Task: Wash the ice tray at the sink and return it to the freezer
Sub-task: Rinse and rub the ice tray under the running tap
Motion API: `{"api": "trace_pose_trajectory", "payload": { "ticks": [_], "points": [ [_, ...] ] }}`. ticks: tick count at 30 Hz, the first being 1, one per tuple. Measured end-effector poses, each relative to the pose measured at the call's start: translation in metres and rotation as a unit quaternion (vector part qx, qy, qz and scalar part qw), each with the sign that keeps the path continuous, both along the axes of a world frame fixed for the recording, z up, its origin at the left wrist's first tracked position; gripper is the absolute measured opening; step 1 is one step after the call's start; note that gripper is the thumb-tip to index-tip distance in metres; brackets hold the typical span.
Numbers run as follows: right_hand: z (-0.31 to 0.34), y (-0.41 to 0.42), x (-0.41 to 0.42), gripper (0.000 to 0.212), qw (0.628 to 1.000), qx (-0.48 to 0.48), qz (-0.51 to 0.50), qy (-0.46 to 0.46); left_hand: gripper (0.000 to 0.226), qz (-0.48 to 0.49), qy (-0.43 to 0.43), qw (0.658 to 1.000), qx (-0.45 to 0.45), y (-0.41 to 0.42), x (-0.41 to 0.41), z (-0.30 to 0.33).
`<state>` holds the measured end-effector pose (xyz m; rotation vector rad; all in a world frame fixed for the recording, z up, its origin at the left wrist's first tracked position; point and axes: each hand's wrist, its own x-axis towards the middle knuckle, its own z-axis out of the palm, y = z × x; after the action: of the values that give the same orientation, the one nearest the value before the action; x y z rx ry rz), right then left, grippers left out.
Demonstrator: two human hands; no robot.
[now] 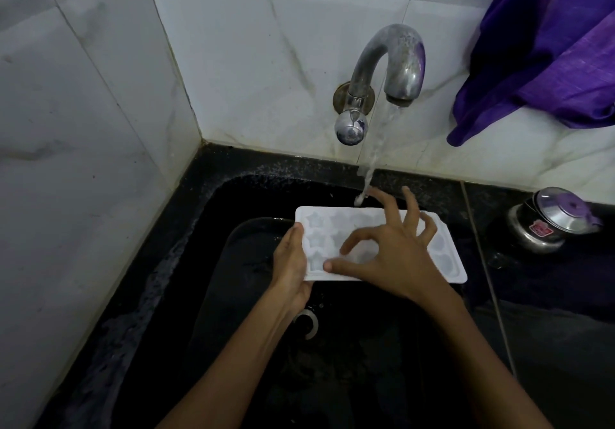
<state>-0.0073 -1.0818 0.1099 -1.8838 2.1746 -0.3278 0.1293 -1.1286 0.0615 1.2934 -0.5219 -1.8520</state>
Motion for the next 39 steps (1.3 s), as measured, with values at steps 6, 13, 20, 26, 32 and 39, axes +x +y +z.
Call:
{"api": "trace_pose_trajectory", "payload": {
  "ticks": [6,13,20,26,32,39],
  "points": [
    [0.001,-0.023,0.005,0.076,1.000,0.000,0.003,-0.010,0.037,-0.045,-0.014,0.998,-0.029,0.009,-0.006,-0.001],
    [-0.017,-0.025,0.019,0.085,0.996,-0.032,0.035,0.079,0.036,-0.054,0.000,0.998,-0.037,0.011,-0.006,-0.001],
    [-0.016,-0.027,0.025,0.078,0.997,-0.047,0.009,0.062,0.038,-0.053,-0.001,0.998,-0.032,0.010,-0.006,-0.004],
    [-0.015,-0.030,0.031,0.088,0.999,0.001,0.018,0.046,0.039,-0.062,0.000,0.998,-0.014,0.011,-0.003,-0.006],
    [-0.021,-0.025,0.037,0.097,0.997,-0.035,0.027,0.058,0.037,-0.055,0.003,0.998,-0.041,0.010,0.001,-0.007],
    [-0.004,-0.009,0.019,0.069,0.997,0.045,0.046,-0.048,0.036,-0.032,0.009,0.999,-0.025,0.007,0.000,0.000]
  ]
}}
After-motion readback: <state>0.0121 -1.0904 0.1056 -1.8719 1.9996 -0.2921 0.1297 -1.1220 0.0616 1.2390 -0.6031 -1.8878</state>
